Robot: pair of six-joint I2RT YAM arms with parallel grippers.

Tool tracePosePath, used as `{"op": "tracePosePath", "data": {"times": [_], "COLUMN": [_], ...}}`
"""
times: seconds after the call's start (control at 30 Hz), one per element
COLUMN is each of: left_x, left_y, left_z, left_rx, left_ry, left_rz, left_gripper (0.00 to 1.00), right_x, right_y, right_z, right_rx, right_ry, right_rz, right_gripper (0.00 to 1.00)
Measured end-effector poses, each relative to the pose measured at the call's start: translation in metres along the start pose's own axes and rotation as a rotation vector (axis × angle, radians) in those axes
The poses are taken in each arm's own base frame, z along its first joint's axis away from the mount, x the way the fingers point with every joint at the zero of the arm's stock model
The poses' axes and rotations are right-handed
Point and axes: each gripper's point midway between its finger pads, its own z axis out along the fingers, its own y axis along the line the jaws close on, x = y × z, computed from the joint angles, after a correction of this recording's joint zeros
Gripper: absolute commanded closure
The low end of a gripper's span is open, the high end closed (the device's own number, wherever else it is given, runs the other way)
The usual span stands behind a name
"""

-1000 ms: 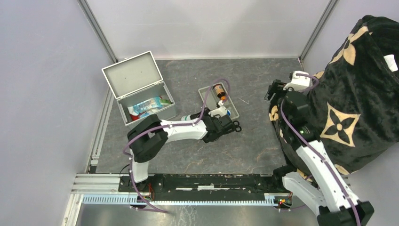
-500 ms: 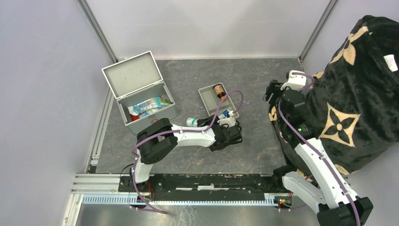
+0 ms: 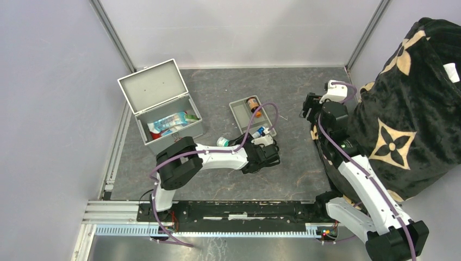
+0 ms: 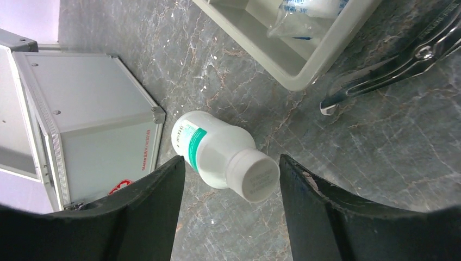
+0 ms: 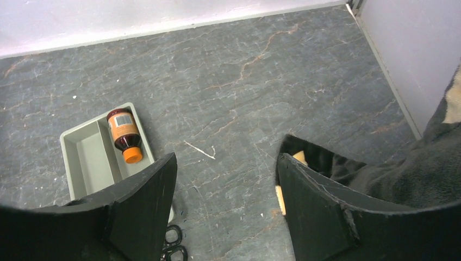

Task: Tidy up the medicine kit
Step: Adjust the pill bottle at the center of the board, then pick up the pill bottle at the center of the board.

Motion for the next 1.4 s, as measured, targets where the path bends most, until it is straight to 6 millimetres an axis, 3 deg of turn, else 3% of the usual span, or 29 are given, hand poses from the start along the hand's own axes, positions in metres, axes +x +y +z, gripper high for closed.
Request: {"op": "tracePosePath", "data": {"times": [0.33, 0.53, 0.63, 0.8, 0.9, 1.0, 1.2, 1.3, 1.4], "left_x": [-0.021, -0.039, -0.039, -0.033, -0.026, -0.013, 0.023, 0.039, 0.045], "left_y": [0.007, 0.023, 0.057, 0.160, 0.216, 0.250, 0.279, 0.288, 0.293], "left_z": [-0.026, -0.044, -0.042, -0.032, -0.034, -0.027, 0.004, 0.011, 0.004], "left_rx": [0.134, 0.248, 0.304, 0.239, 0.201, 0.188, 0.175, 0.137, 0.115], "left_ry": [-0.057, -0.111, -0.126, -0.179, -0.230, -0.240, -0.163, -0.137, -0.141], "left_rz": [-0.158, -0.297, -0.458, -0.772, -0.940, -1.050, -1.191, -1.249, -1.269], "left_gripper": [0.21, 0.21, 0.19, 0.14, 0.13, 0.13, 0.13, 0.13, 0.13], "right_x": [0.006, 0.005, 0.009, 0.029, 0.051, 0.080, 0.133, 0.153, 0.176], "right_y": [0.008, 0.010, 0.016, 0.044, 0.071, 0.109, 0.224, 0.268, 0.294], "right_z": [0.004, 0.005, 0.006, 0.014, 0.023, 0.028, 0.002, -0.011, -0.020], "right_rx": [-0.034, -0.044, -0.073, -0.208, -0.326, -0.453, -0.807, -0.945, -1.039], "right_ry": [0.028, 0.029, 0.044, 0.124, 0.221, 0.343, 0.550, 0.600, 0.642], "right_rz": [-0.008, -0.008, -0.010, -0.016, -0.024, -0.062, -0.270, -0.388, -0.492], "right_gripper": [0.24, 0.21, 0.21, 0.21, 0.22, 0.21, 0.23, 0.24, 0.25]}}
